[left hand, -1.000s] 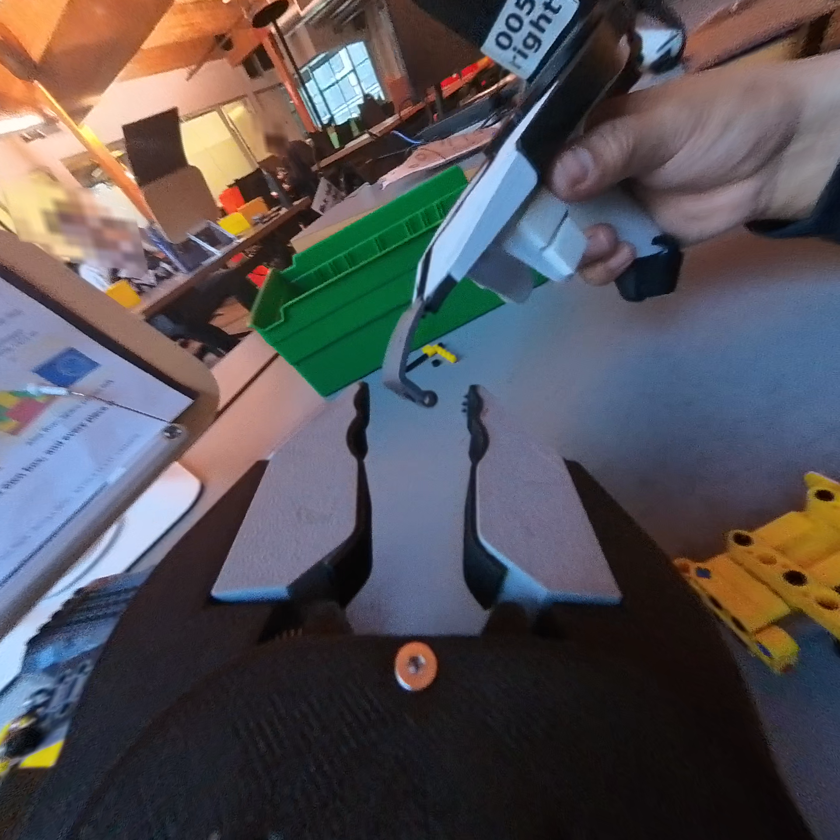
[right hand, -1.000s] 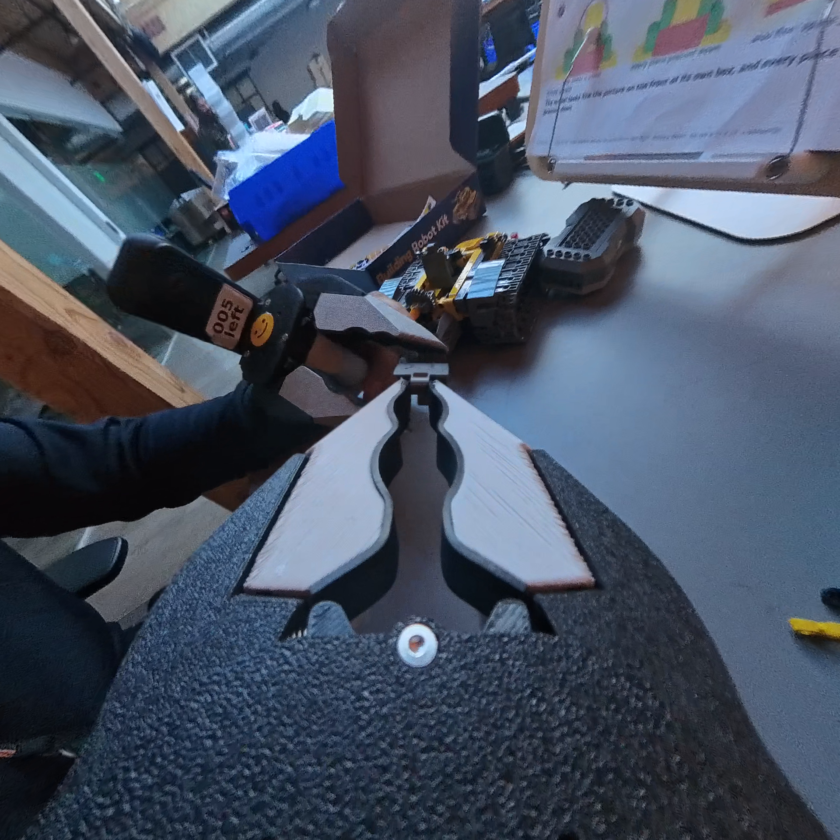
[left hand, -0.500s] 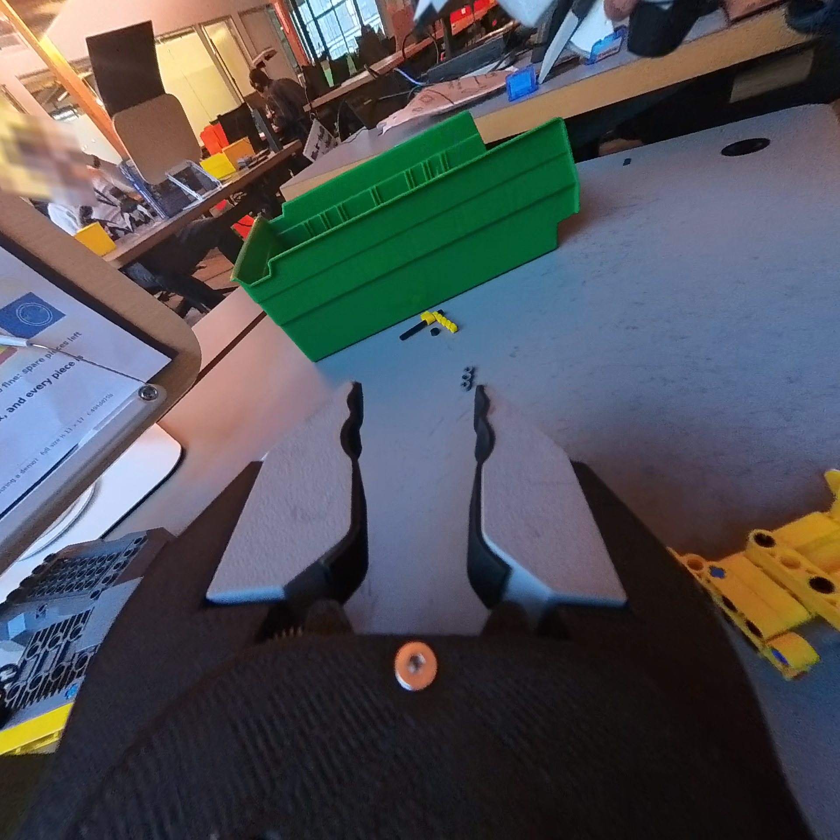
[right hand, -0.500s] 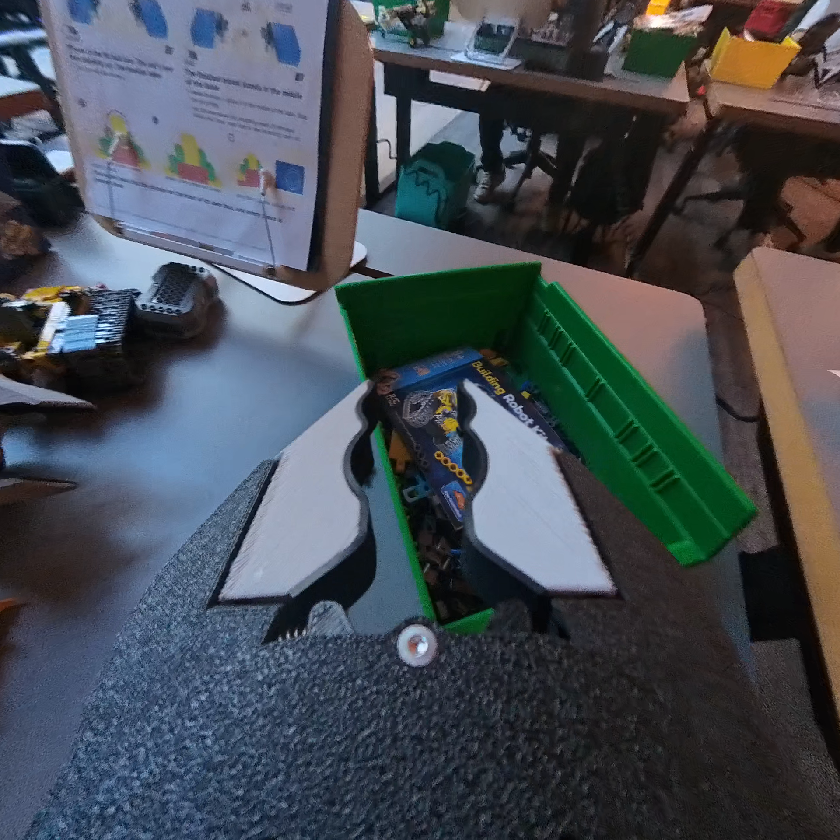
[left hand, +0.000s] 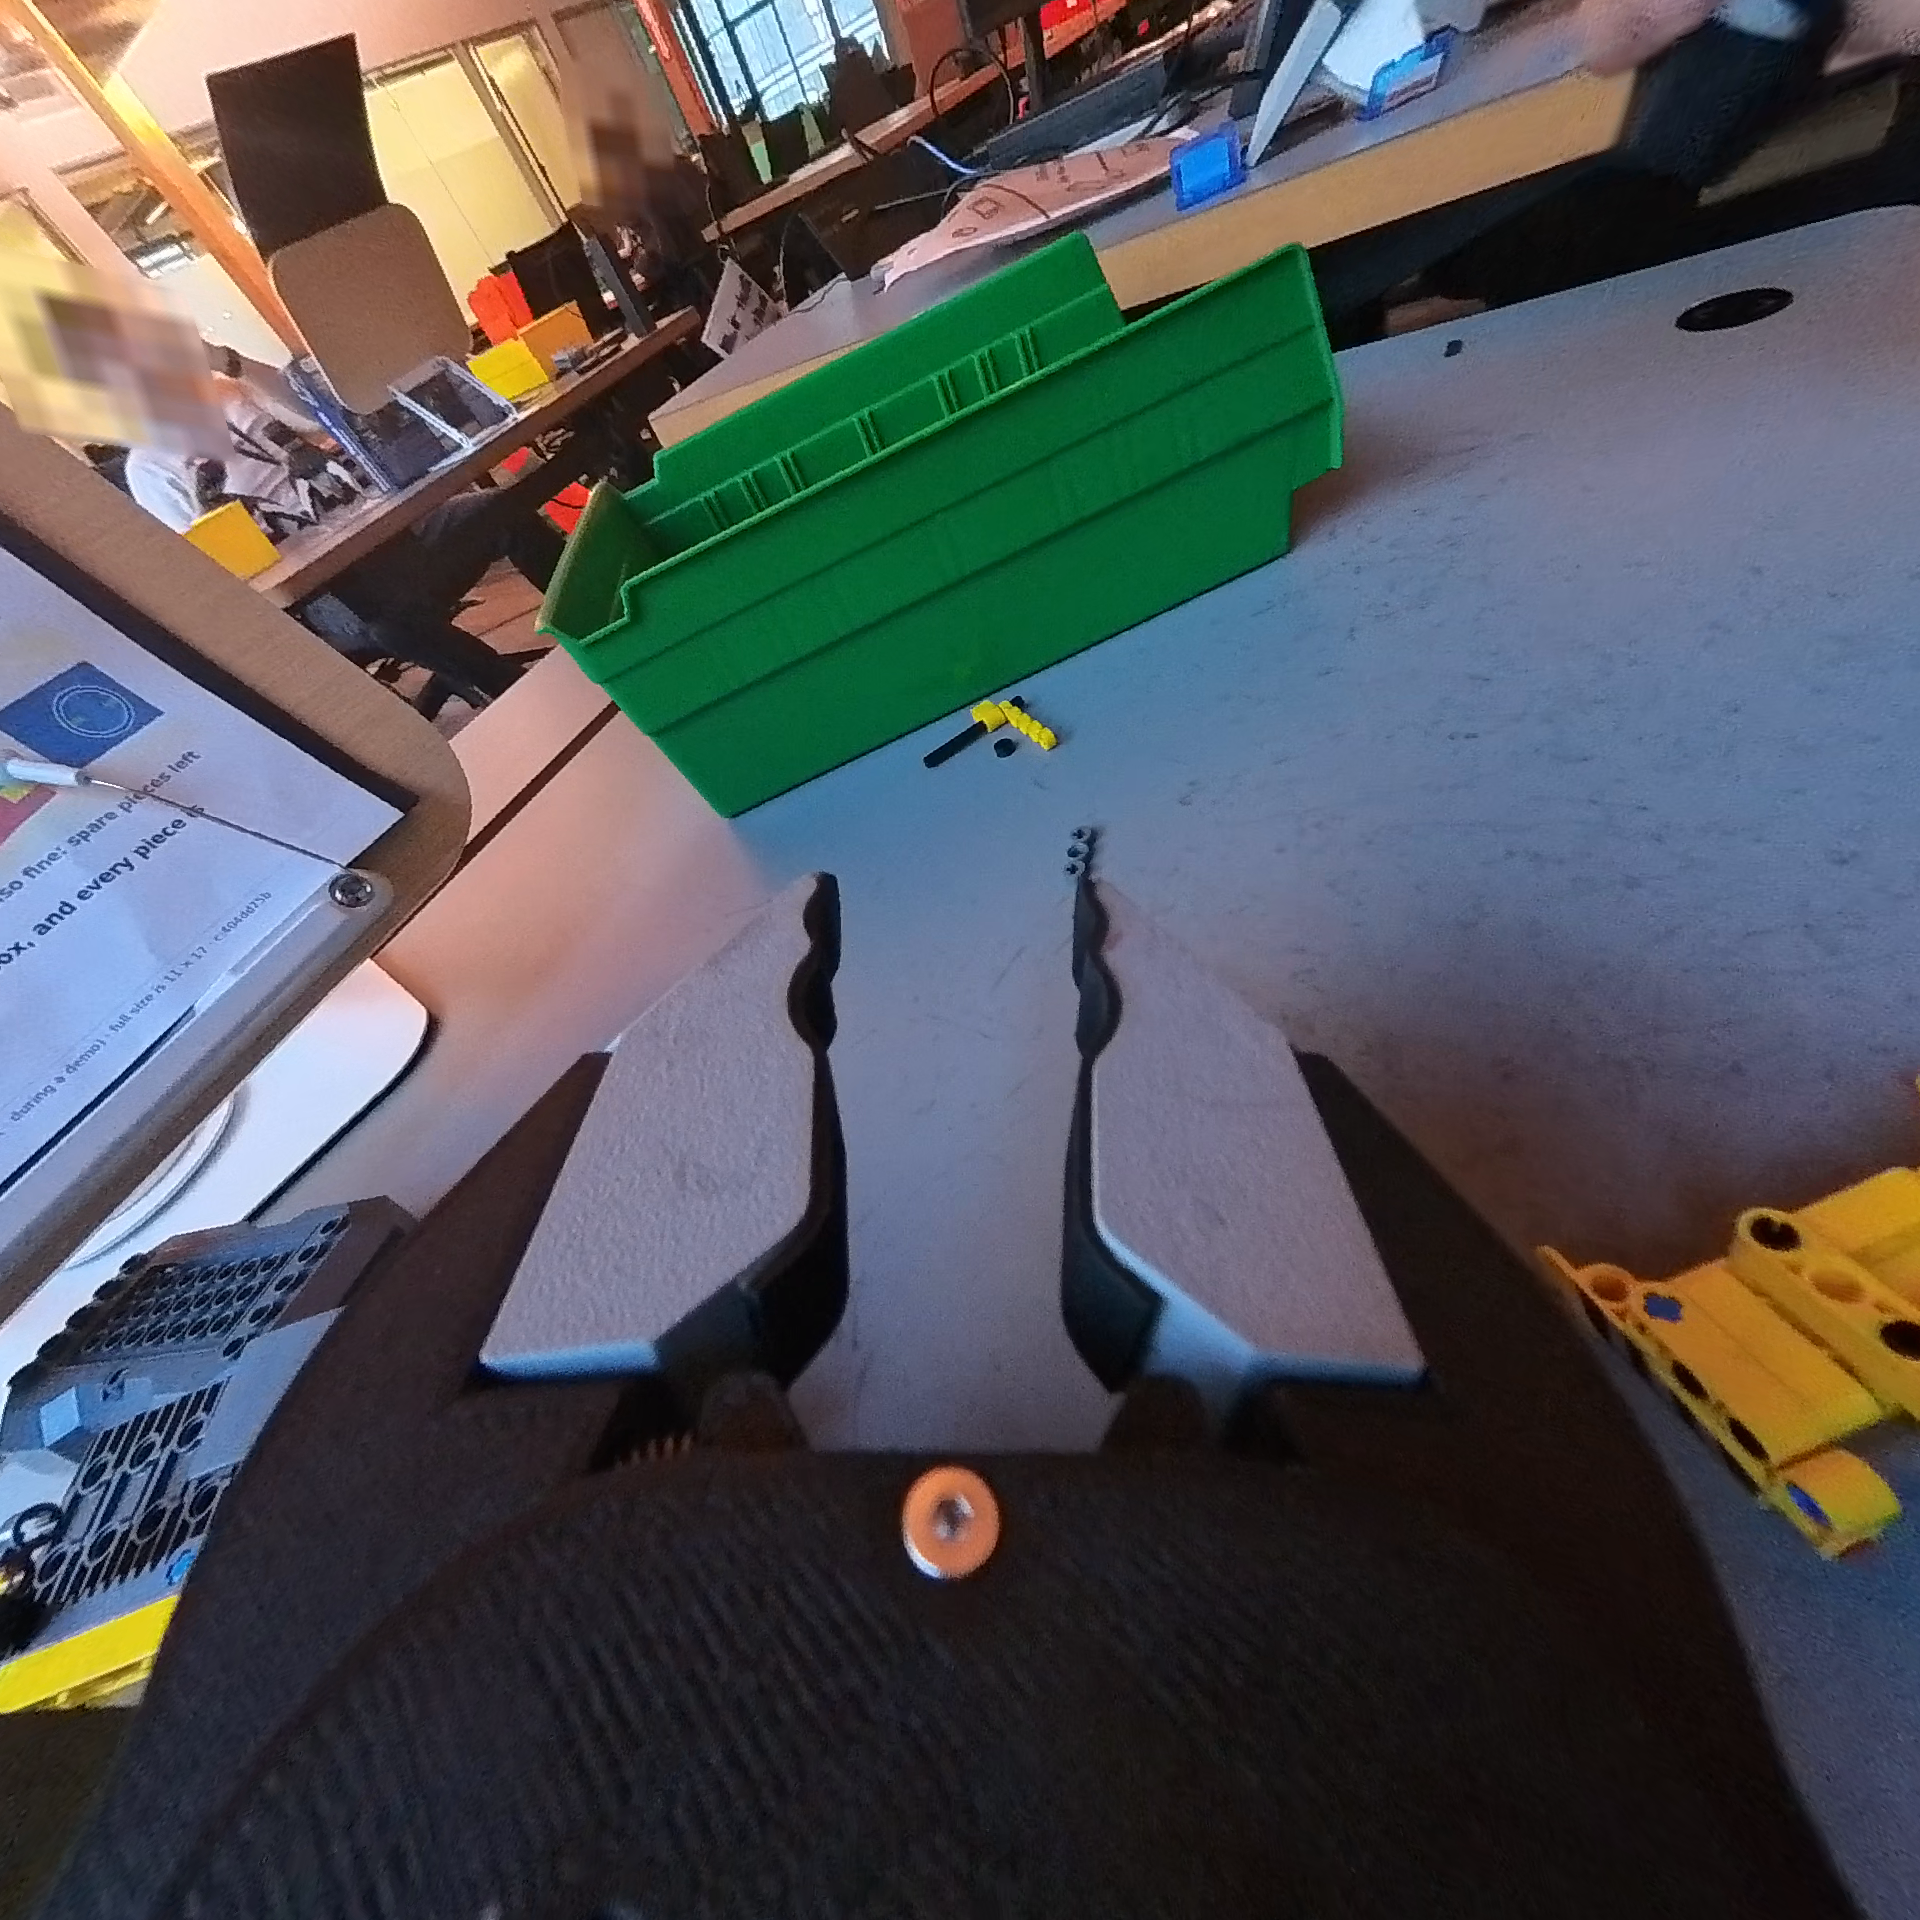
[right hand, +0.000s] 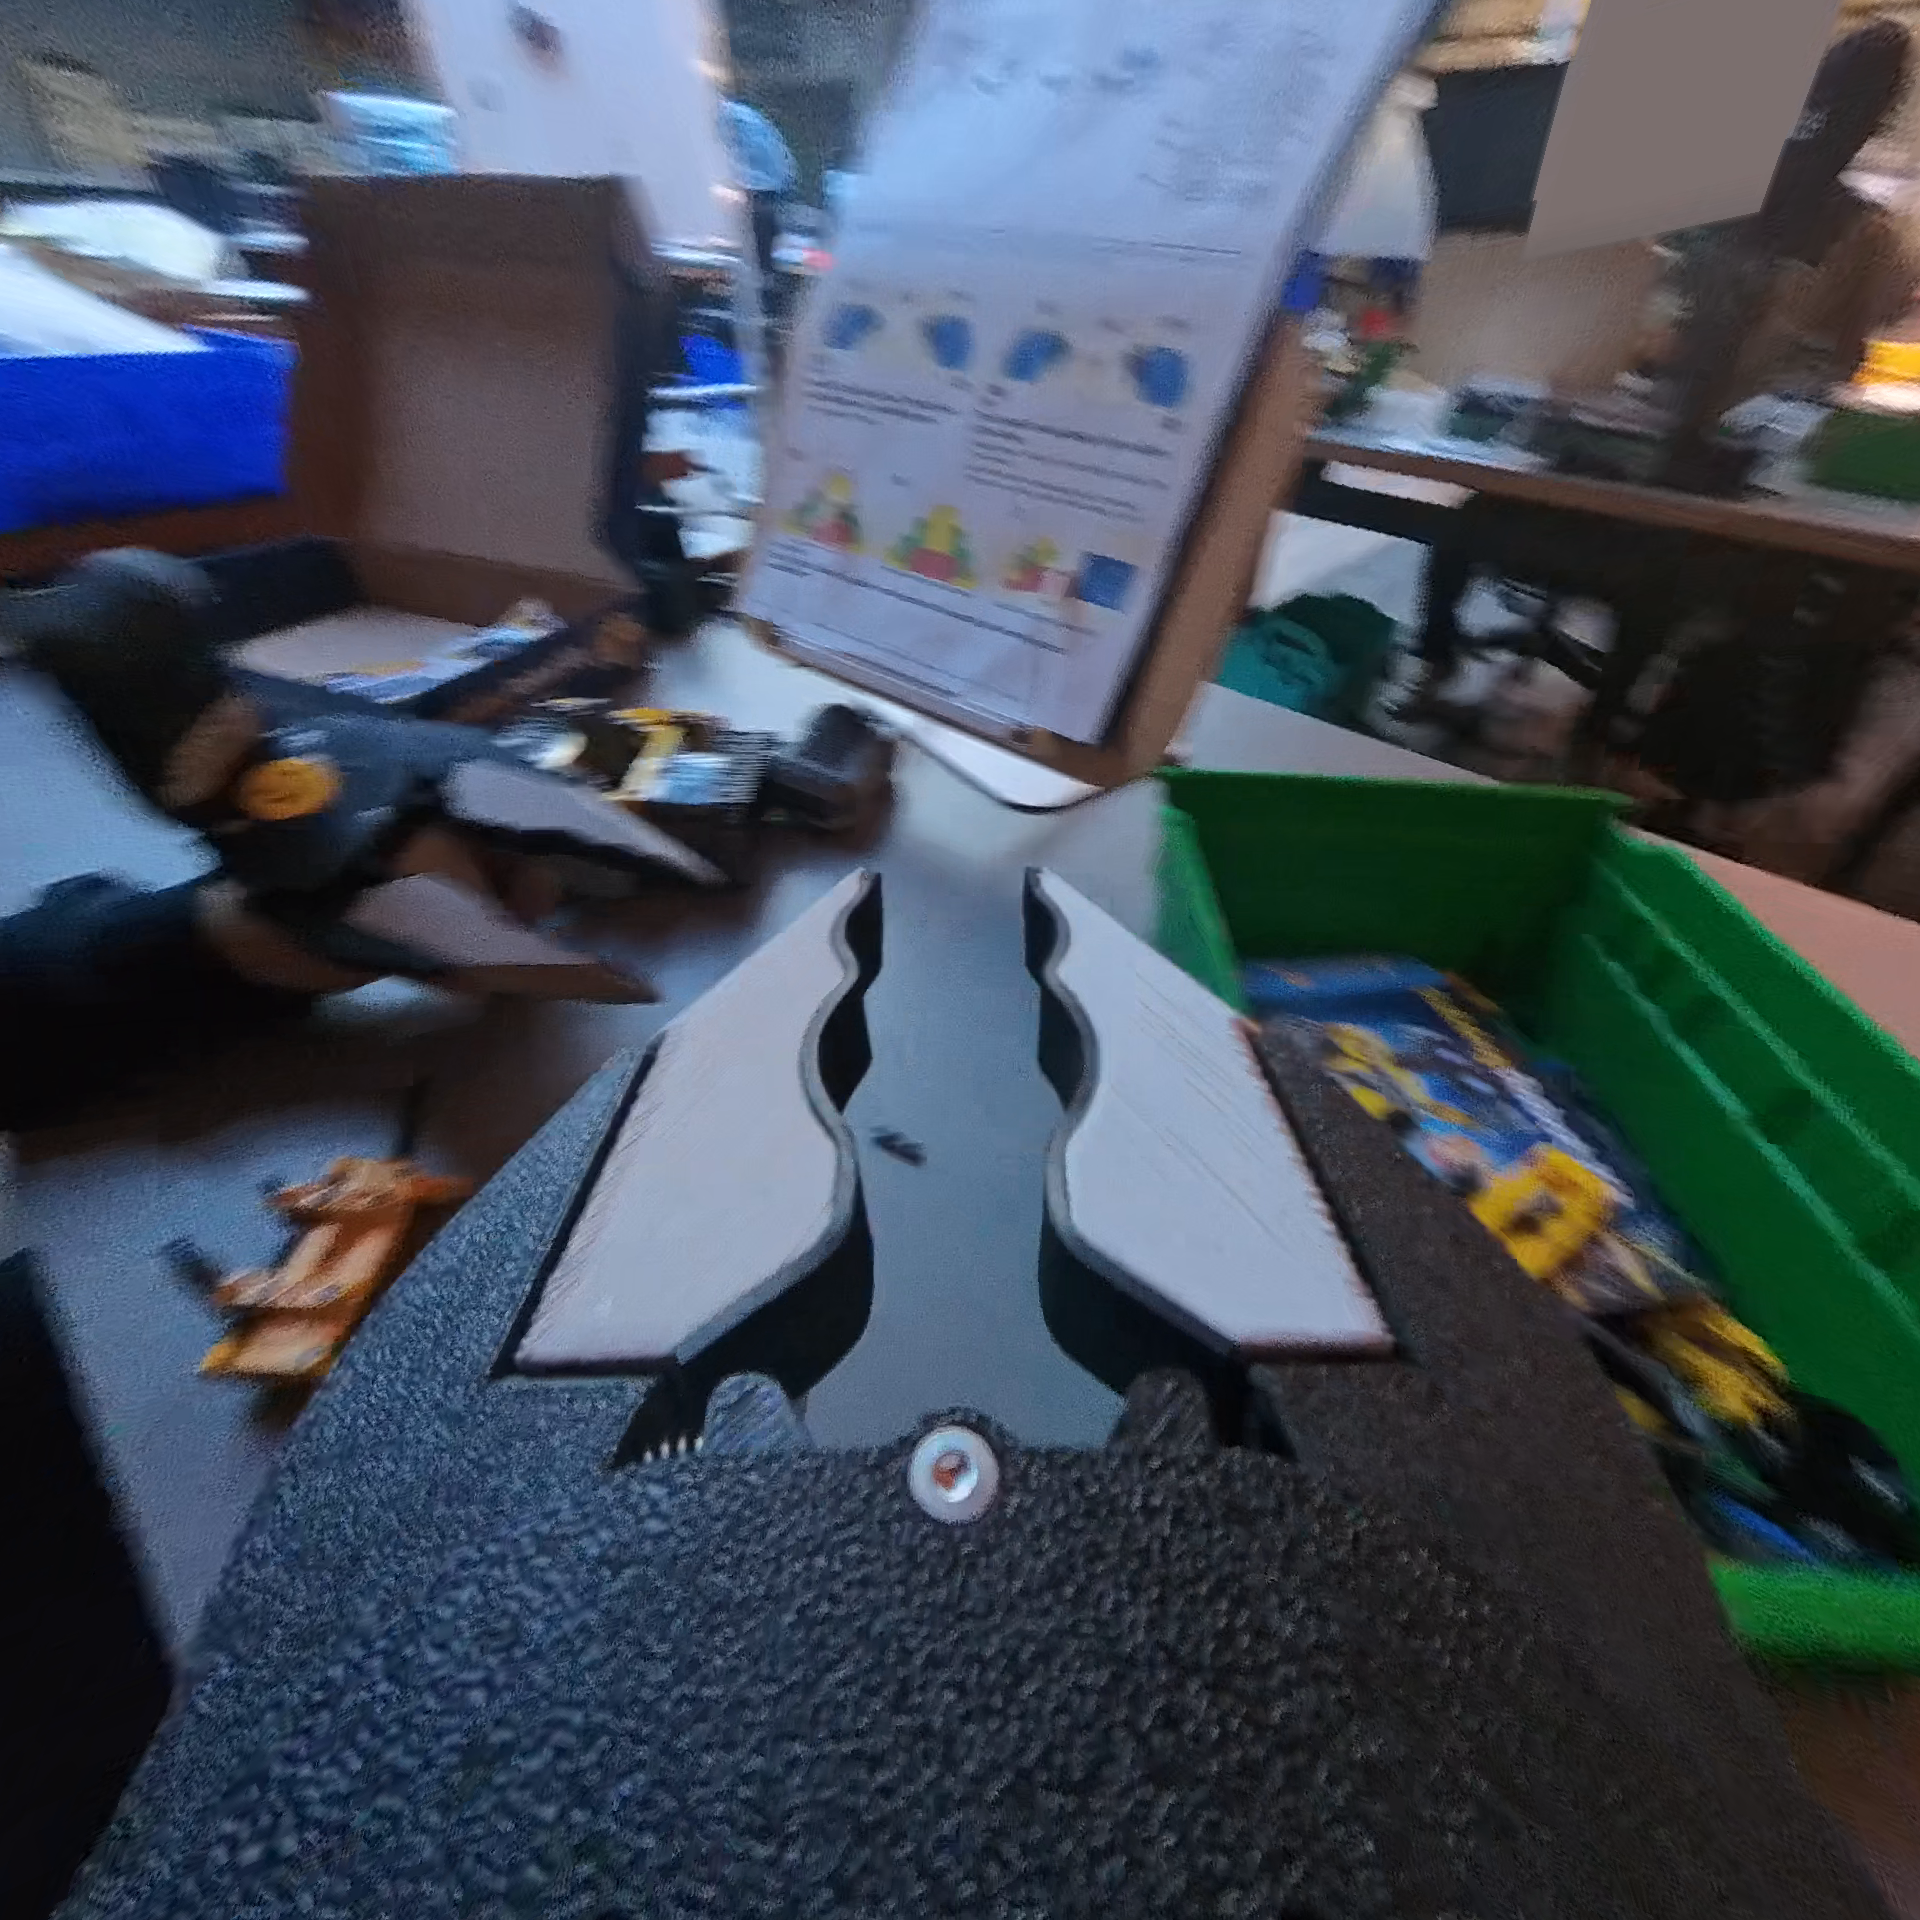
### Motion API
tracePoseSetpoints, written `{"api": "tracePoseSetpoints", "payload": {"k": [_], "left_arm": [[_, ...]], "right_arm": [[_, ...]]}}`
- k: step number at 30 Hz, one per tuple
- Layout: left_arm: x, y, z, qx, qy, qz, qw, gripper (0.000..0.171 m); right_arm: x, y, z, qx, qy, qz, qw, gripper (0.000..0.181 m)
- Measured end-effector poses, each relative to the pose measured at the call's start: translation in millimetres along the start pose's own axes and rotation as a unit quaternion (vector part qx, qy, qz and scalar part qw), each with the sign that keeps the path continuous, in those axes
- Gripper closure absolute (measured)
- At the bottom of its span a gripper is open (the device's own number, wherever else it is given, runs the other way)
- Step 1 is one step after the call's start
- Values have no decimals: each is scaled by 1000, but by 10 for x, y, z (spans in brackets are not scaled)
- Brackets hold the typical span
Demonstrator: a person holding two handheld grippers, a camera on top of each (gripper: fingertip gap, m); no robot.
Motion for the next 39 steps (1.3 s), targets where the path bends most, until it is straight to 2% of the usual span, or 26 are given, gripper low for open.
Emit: {"api": "tracePoseSetpoints", "payload": {"k": [3,4,7,9,13,17,22,31,39], "left_arm": [[2,3,0,0,0,-1,1000,129],[0,8,0,-1,0,-2,1000,130],[-3,27,-1,-9,0,-3,1000,131],[-6,41,1,-15,1,-5,1000,132],[18,45,14,-17,12,-7,1000,133],[96,28,59,-11,49,-3,999,139],[186,-4,104,-8,89,18,996,144],[313,46,119,-47,109,106,987,154],[252,107,111,-57,92,79,991,154]], "right_arm": [[-38,-558,-151,32,1,119,992,160],[-59,-691,-260,42,-10,139,989,160],[-130,-916,-609,54,-48,157,985,159],[-139,-1001,-733,55,-44,164,984,159],[-161,-1009,-843,79,-18,137,987,159],[-151,-981,-786,121,21,96,988,162],[-139,-1119,-803,173,21,98,980,164],[-178,-1207,-851,217,0,92,972,166],[-141,-1230,-805,215,21,104,971,166]]}}
Point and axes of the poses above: each gripper's, where its closed fingertips meet, x back along the fingers, z out of its top, y = z × x across the jaws, the point moved 5 cm from there along x, back along the fingers, and after that the axes turned 8 degrees about x, right-handed, at the moved point
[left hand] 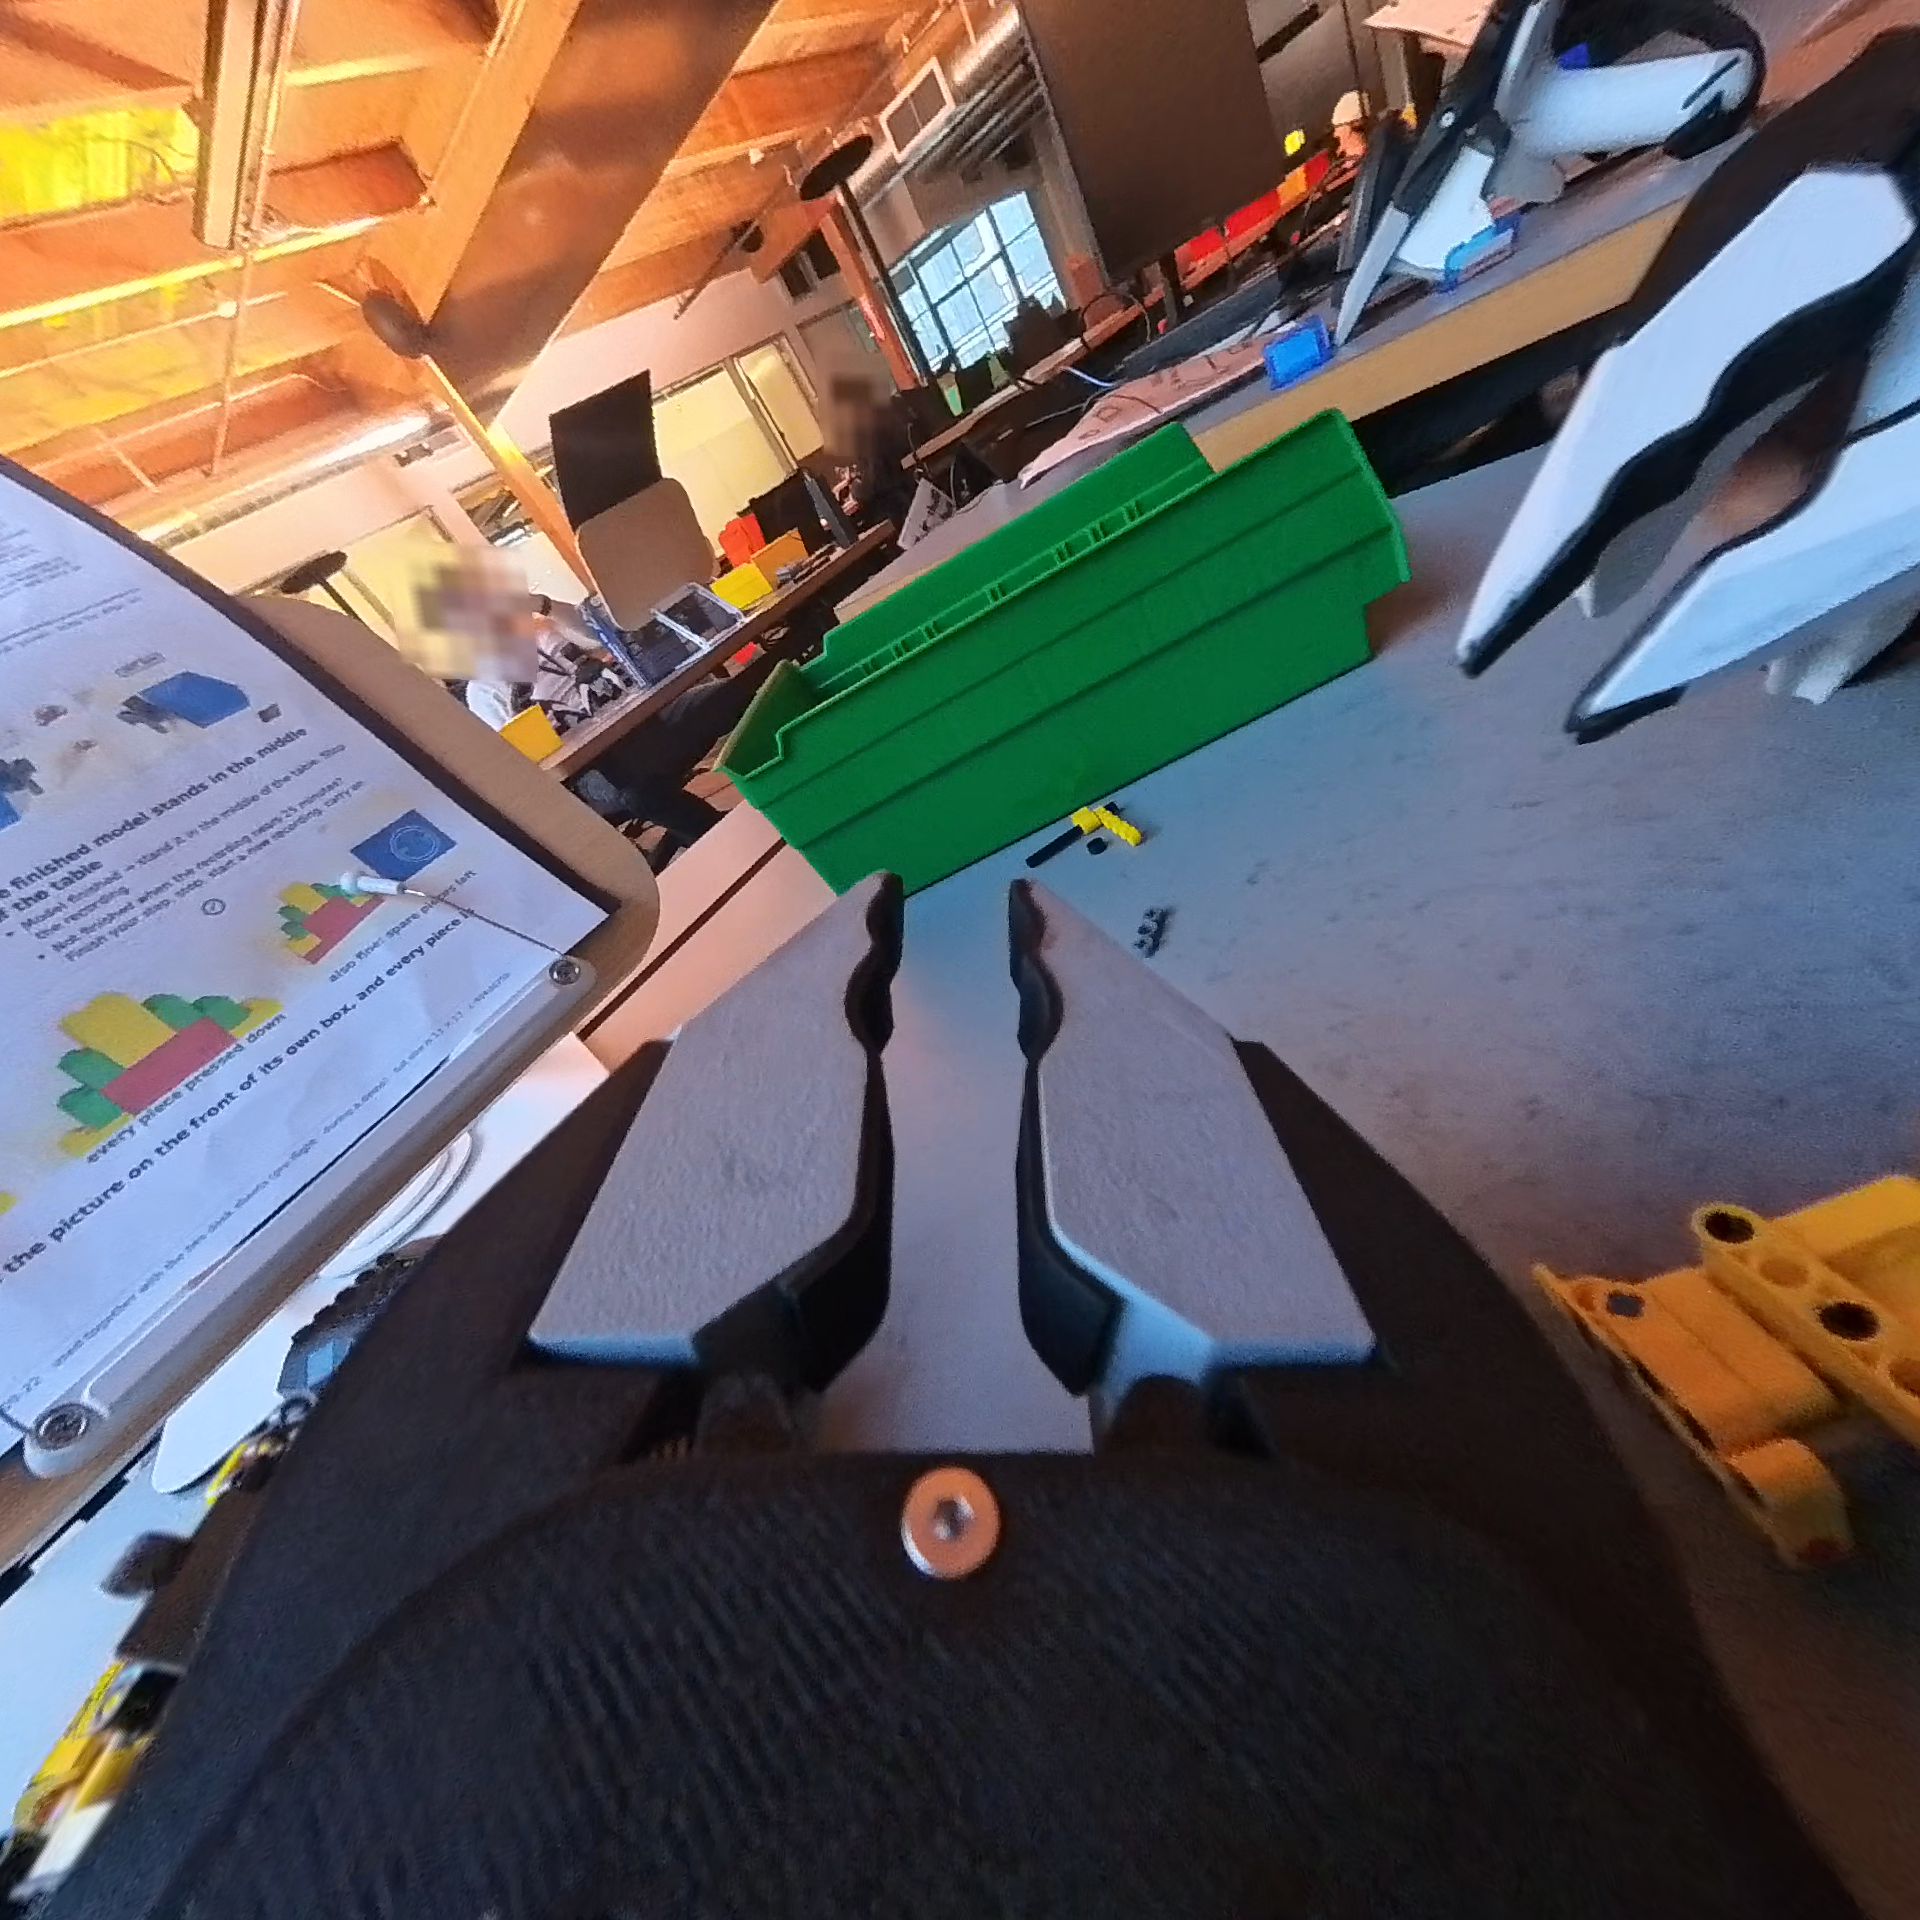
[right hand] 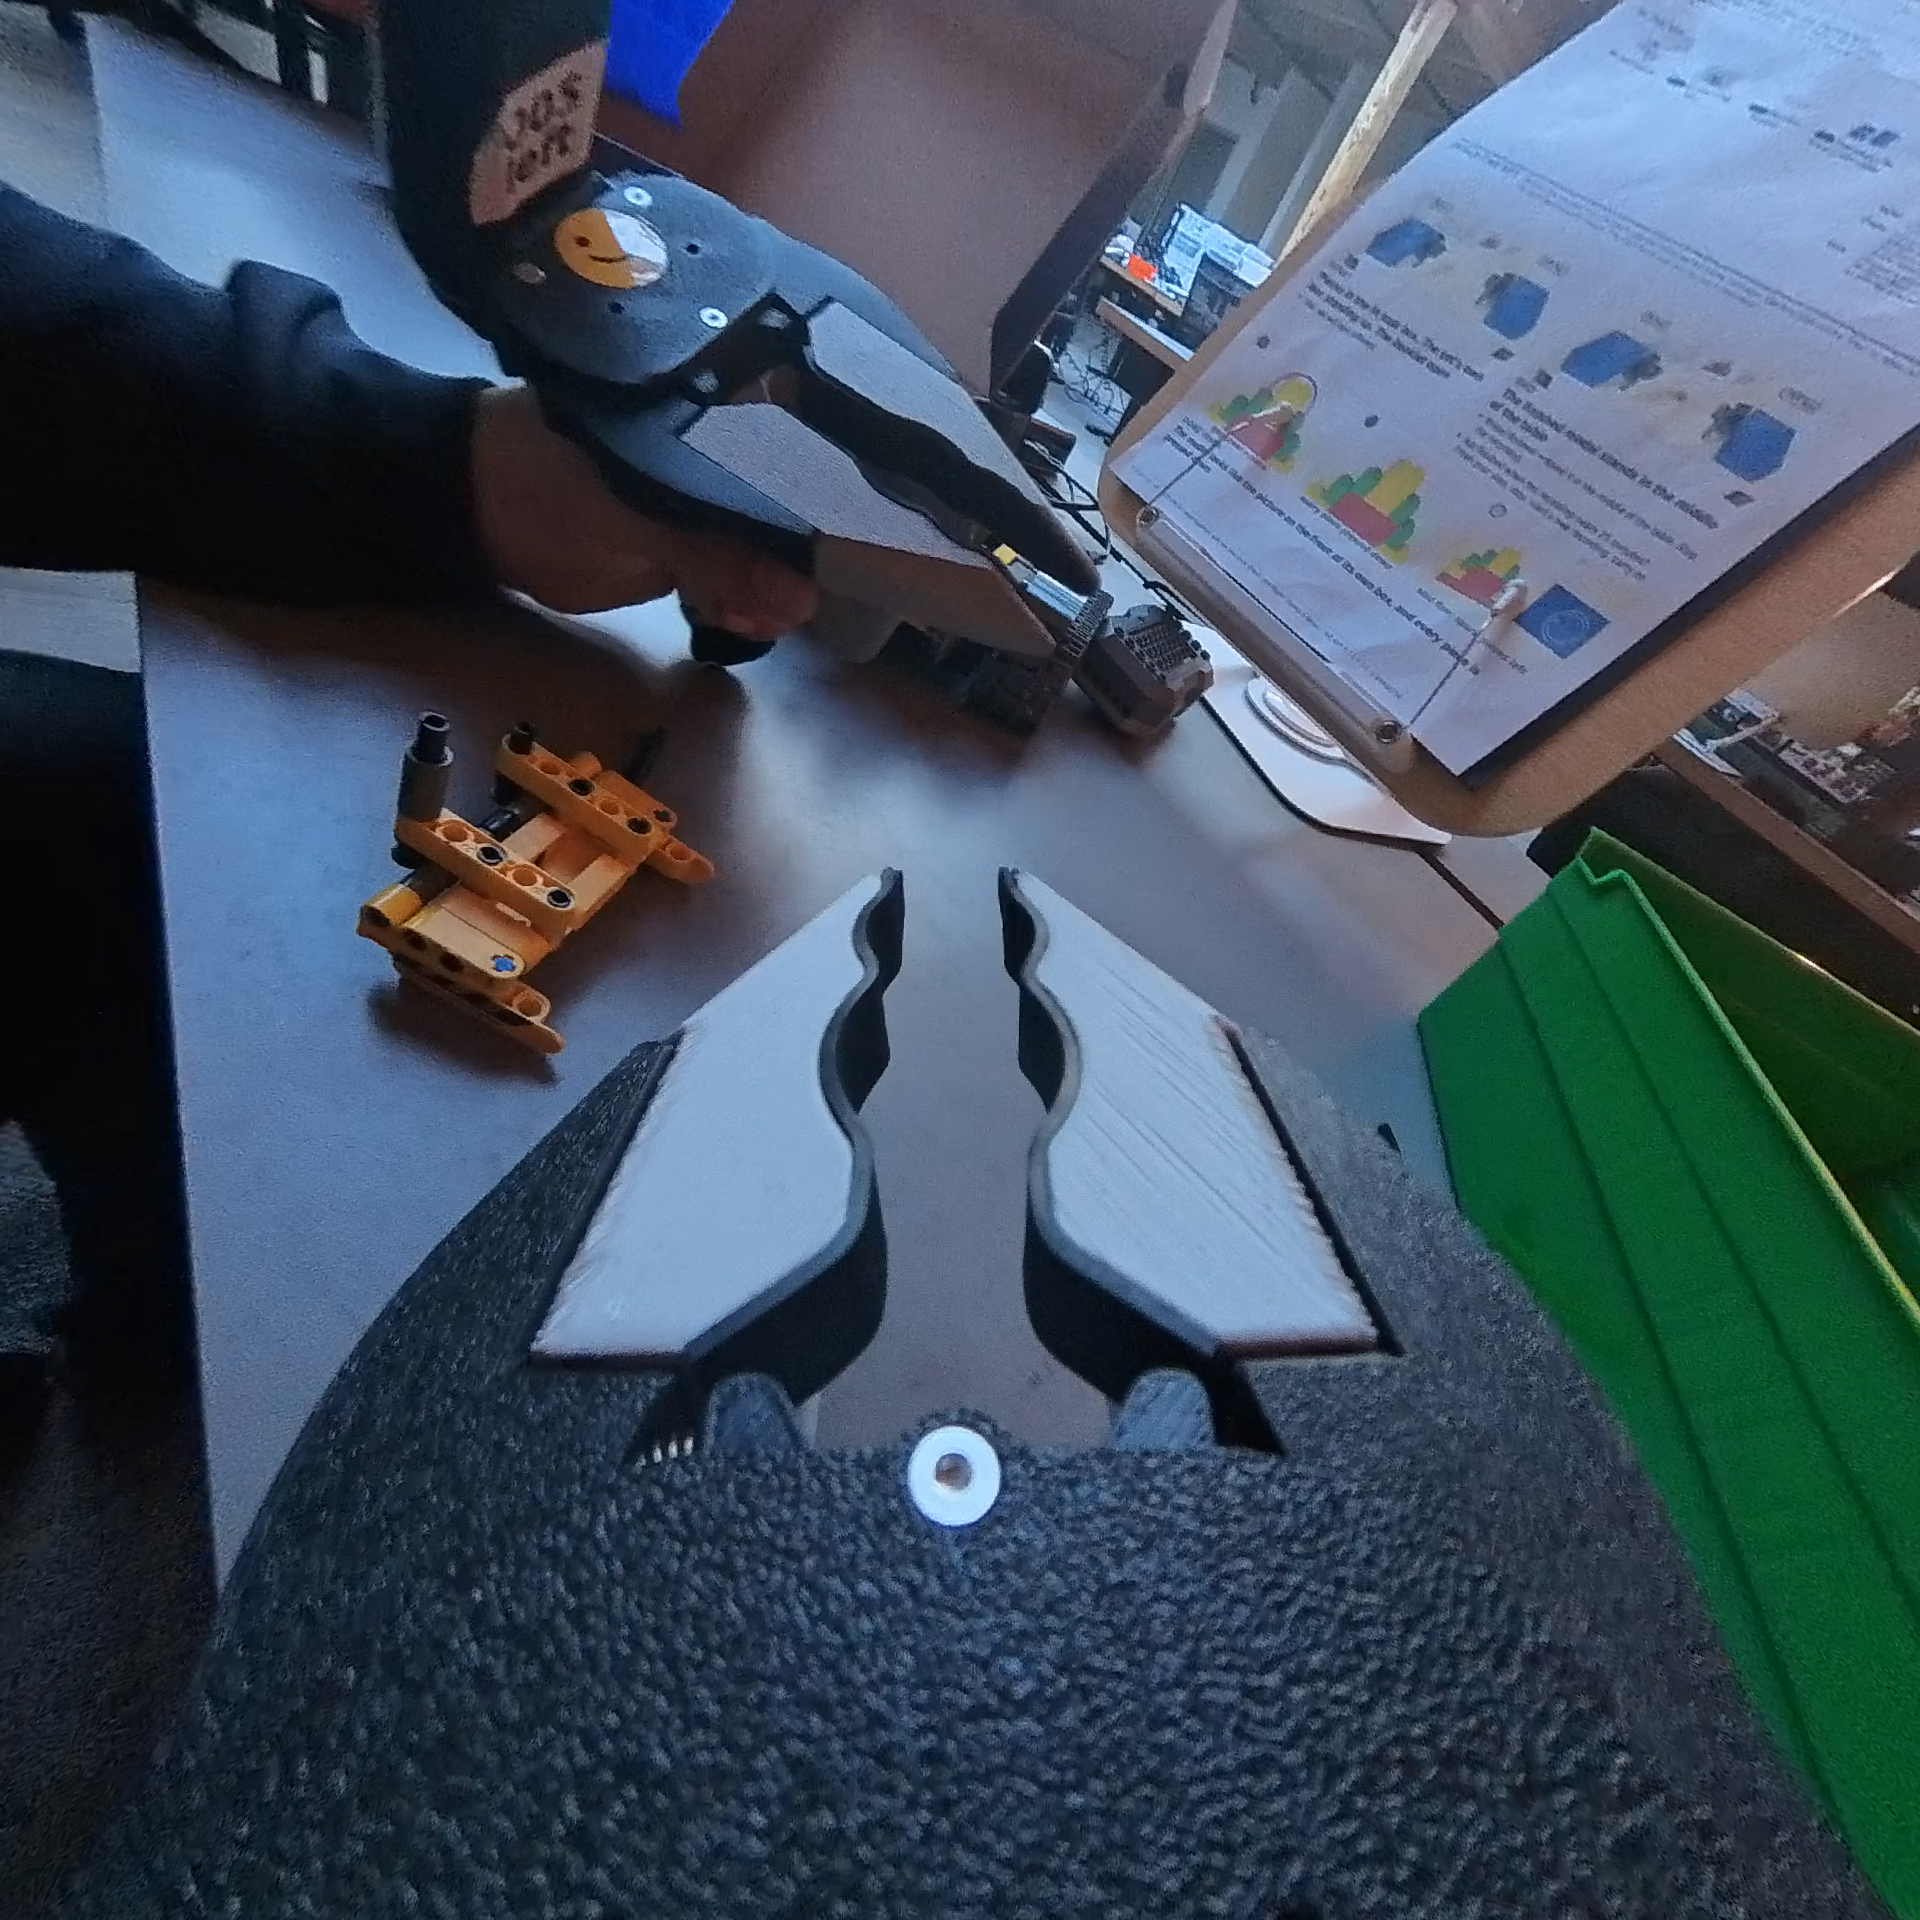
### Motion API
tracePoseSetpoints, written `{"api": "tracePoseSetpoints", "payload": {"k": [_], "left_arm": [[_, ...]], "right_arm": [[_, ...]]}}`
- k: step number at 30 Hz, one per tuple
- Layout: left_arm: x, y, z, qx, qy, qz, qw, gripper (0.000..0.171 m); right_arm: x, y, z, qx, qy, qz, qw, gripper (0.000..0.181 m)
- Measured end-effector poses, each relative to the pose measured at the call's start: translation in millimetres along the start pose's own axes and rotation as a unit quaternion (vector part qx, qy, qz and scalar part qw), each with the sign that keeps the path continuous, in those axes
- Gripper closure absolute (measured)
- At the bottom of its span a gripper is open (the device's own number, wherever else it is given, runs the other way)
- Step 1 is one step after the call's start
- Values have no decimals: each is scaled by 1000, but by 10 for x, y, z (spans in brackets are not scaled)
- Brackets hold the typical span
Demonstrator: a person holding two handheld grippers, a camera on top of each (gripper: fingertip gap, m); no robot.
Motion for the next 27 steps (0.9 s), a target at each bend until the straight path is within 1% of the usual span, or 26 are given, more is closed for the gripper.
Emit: {"api": "tracePoseSetpoints", "payload": {"k": [3,5,6,8,9,10,12,14,16,17,19,21,23,25,26,27], "left_arm": [[-22,-43,-7,25,-4,-5,1000,151],[-8,-23,4,21,-1,-3,1000,150],[9,-2,7,12,-3,-1,1000,150],[72,13,55,-22,-5,21,1000,150],[138,0,126,-42,0,46,998,150],[239,6,222,-48,3,69,996,149],[527,145,425,-35,-4,86,996,146],[909,334,594,-9,-29,115,993,141],[1344,655,694,12,-57,116,991,132],[1566,847,705,27,-65,116,991,132],[1959,1325,595,59,-90,101,989,132],[2273,1869,328,84,-126,88,984,132],[2483,2463,-12,128,-151,67,978,133],[2571,3046,-386,192,-184,33,963,133],[2574,3302,-559,210,-204,13,956,135],[2551,3506,-708,221,-220,3,950,141]], "right_arm": [[28,-15,42,6,11,1,1000,165],[123,3,127,18,29,-28,999,166],[213,2,193,10,48,-48,998,166],[481,-109,334,-45,101,-68,991,164],[641,-218,381,-65,120,-71,988,164],[799,-343,397,-70,120,-73,988,166],[1122,-604,387,-66,96,-79,990,163],[1462,-909,347,-80,93,-84,989,163],[1736,-1262,214,-93,83,-83,989,169],[1836,-1441,115,-100,71,-80,989,170],[1981,-1820,-66,-120,43,-43,991,169],[2082,-2224,-237,-129,18,2,991,169],[2097,-2734,-524,-153,-23,76,985,169],[2058,-3329,-984,-175,-101,143,969,165],[2034,-3643,-1252,-177,-149,173,957,166],[2003,-3945,-1529,-187,-197,200,942,165]]}}
Point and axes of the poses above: each gripper's, where its closed fingertips meet, x back along the fingers, z out of its top, y = z × x across the jaws, the point moved 5 cm from there along x, back along the fingers, and after that the axes turned 8 degrees about x, right-handed, at the moved point
